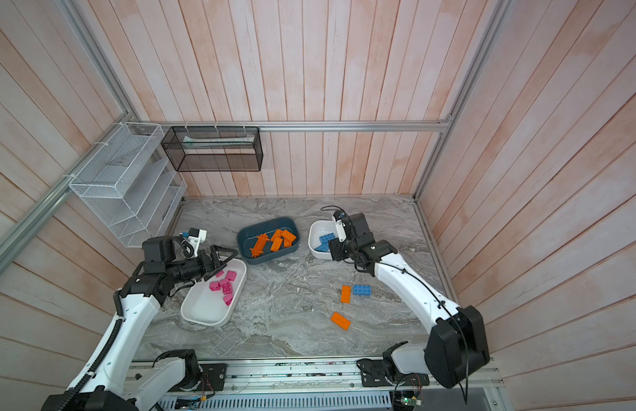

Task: Sort the legos into containers by color
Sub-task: 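Move the right gripper back and grasp a loose orange 2x4 brick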

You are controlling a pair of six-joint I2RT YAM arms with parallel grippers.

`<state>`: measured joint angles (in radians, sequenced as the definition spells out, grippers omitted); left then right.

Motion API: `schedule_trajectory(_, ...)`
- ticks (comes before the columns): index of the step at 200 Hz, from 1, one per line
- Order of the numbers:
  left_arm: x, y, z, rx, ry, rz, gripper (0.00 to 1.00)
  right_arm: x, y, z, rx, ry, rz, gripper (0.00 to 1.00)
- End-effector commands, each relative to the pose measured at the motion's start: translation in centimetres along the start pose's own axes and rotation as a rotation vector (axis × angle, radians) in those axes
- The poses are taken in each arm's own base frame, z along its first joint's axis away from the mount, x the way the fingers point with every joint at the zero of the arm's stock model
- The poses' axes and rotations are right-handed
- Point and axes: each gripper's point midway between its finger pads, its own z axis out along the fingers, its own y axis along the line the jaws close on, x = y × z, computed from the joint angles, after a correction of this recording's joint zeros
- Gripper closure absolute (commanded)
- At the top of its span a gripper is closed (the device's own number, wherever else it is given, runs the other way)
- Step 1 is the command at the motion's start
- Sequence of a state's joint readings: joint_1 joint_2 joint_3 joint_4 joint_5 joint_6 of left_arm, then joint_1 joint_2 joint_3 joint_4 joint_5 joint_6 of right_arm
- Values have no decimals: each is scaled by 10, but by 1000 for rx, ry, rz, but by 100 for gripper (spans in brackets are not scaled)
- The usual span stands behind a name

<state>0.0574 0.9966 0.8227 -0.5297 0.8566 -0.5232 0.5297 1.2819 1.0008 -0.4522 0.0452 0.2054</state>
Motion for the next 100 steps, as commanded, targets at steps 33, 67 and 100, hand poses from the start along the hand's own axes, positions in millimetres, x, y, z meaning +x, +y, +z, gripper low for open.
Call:
schedule_trajectory(33,5,0,8,37,19,17,0,124,-10,-8,158,180,421,28)
schedule_trajectory(67,6,1,10,33,22,17,0,140,-15,8,194,209,418,28)
schedule_trajectory(100,7,1,9,29,18,19,0,153,-16,28,231,269,408,31)
